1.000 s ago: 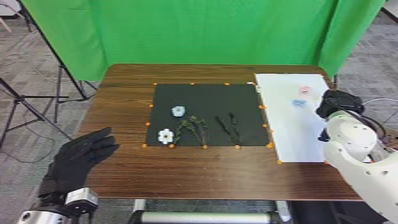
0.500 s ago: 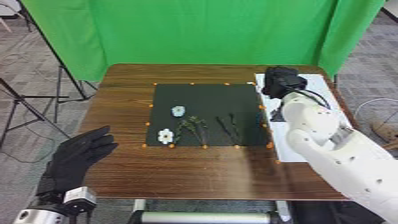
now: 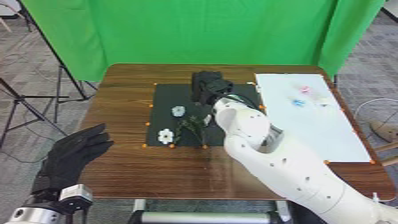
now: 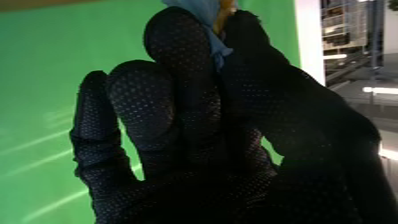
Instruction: Arrange flowers
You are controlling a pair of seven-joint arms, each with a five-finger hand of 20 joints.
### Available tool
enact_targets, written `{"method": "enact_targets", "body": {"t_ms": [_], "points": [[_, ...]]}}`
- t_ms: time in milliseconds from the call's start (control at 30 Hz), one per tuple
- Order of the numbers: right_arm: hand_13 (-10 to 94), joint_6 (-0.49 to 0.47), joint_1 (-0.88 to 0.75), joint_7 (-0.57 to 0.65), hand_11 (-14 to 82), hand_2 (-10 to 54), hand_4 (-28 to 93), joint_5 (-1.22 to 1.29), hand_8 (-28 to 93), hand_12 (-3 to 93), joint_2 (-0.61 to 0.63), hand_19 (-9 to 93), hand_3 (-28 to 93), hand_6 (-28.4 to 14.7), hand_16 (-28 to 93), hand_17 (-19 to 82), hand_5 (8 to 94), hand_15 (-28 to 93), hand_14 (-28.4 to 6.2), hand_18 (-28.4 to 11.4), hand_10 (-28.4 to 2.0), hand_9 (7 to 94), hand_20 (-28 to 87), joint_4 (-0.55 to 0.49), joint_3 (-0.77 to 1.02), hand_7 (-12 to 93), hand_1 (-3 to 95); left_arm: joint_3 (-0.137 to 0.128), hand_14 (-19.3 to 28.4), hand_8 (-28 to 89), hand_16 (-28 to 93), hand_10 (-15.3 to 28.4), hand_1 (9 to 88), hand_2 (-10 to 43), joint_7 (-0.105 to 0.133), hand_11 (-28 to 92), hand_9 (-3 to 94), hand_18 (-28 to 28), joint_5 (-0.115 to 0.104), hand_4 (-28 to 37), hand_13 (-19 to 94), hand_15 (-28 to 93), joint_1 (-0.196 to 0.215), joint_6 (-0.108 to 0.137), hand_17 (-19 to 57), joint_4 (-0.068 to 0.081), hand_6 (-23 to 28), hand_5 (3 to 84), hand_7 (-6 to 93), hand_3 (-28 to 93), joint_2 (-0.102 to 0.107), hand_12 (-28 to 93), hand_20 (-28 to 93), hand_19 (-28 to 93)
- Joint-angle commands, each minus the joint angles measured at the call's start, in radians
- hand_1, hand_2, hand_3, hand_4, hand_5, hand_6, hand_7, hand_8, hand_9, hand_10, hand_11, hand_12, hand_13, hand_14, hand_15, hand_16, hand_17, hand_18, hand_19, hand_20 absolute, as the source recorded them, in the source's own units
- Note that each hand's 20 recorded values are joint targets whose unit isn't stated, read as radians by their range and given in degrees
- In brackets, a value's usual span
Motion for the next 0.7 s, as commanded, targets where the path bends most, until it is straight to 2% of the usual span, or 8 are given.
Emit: {"method": "enact_targets", "body": {"t_ms": [33, 200, 233, 300, 367, 467, 500, 700], "points": [[67, -0.034, -0.036, 0.012, 33.7, -6.2, -28, -0.035, 4, 33.0, -0.075, 79, 76, -0.3, 29, 20, 80.1, 72, -9.7, -24.8, -8.9, 84.1, 33, 0.049, -0.017, 25, 51.6, 0.001, 27.9, -9, -12, 21.4, 26.0, 6.4, -0.033, 36, 37.3, 21.5, 0.015, -14.9, 28, 57, -0.019, -0.028, -9.2, 0.004, 13.4, 44.2, 14.0, 83, -0.019, 9, 15, 58], [66, -0.045, -0.059, -0.003, 33.6, -6.2, -28, -0.081, 3, 33.1, -0.109, 78, 76, -0.2, 29, 19, 80.1, 72, -9.7, -24.8, -8.9, 84.0, 33, 0.082, -0.01, 25, 51.5, 0.002, 27.9, -9, -12, 21.3, 25.9, 6.3, -0.049, 36, 37.2, 21.5, 0.024, -15.0, 27, 57, -0.039, -0.044, -9.3, 0.01, 13.4, 44.2, 14.0, 83, -0.03, 9, 15, 58], [66, -0.048, -0.065, -0.004, 33.6, -6.1, -28, -0.095, 3, 33.1, -0.116, 78, 76, -0.2, 29, 19, 80.1, 72, -9.7, -24.7, -8.9, 84.0, 33, 0.093, -0.005, 25, 51.5, 0.002, 27.9, -9, -12, 21.3, 26.0, 6.3, -0.061, 36, 37.2, 21.5, 0.03, -15.1, 27, 57, -0.046, -0.05, -9.2, 0.011, 13.4, 44.2, 14.0, 83, -0.037, 9, 15, 58], [66, -0.045, -0.06, 0.004, 33.6, -6.1, -28, -0.096, 3, 33.1, -0.119, 78, 76, -0.1, 29, 19, 80.0, 72, -9.7, -24.7, -8.8, 83.9, 33, 0.112, -0.013, 25, 51.5, 0.009, 27.8, -9, -12, 21.3, 26.0, 6.2, -0.059, 36, 37.2, 21.4, 0.028, -15.1, 27, 57, -0.058, -0.054, -9.2, 0.016, 13.4, 44.2, 14.1, 83, -0.032, 8, 15, 58], [66, -0.05, -0.056, -0.001, 33.5, -6.2, -28, -0.12, 3, 33.0, -0.121, 78, 76, 0.0, 29, 19, 80.0, 71, -9.7, -24.7, -8.8, 83.9, 33, 0.131, -0.014, 25, 51.5, 0.012, 27.8, -9, -12, 21.3, 26.0, 6.2, -0.067, 36, 37.3, 21.4, 0.034, -15.1, 27, 57, -0.07, -0.061, -9.2, 0.018, 13.3, 44.3, 14.1, 83, -0.039, 8, 15, 58], [66, -0.049, -0.061, 0.013, 33.4, -6.2, -28, -0.13, 3, 33.2, -0.132, 78, 76, 0.0, 30, 19, 79.8, 71, -9.7, -24.6, -8.7, 83.8, 33, 0.145, -0.005, 25, 51.5, 0.014, 28.0, -9, -12, 21.4, 26.0, 6.3, -0.06, 36, 37.5, 21.5, 0.03, -15.2, 28, 58, -0.066, -0.057, -9.2, 0.02, 13.4, 44.3, 14.2, 83, -0.035, 8, 15, 58], [66, -0.055, -0.064, 0.012, 33.3, -6.2, -28, -0.134, 3, 33.2, -0.137, 78, 76, 0.0, 30, 19, 79.8, 71, -9.7, -24.6, -8.6, 83.8, 33, 0.148, 0.0, 25, 51.5, 0.011, 28.1, -9, -12, 21.4, 26.0, 6.3, -0.067, 36, 37.5, 21.5, 0.034, -15.2, 28, 58, -0.066, -0.062, -9.2, 0.019, 13.4, 44.3, 14.1, 83, -0.043, 8, 15, 58], [65, -0.066, -0.071, 0.018, 32.9, -6.3, -28, -0.154, 2, 33.6, -0.147, 77, 76, 0.0, 31, 18, 79.5, 71, -9.7, -24.6, -8.5, 83.5, 34, 0.161, 0.003, 25, 51.2, 0.016, 28.1, -9, -12, 21.5, 25.9, 6.4, -0.072, 36, 37.8, 21.5, 0.033, -15.2, 28, 58, -0.077, -0.065, -9.2, 0.024, 13.4, 44.6, 14.1, 83, -0.04, 8, 15, 58]]}}
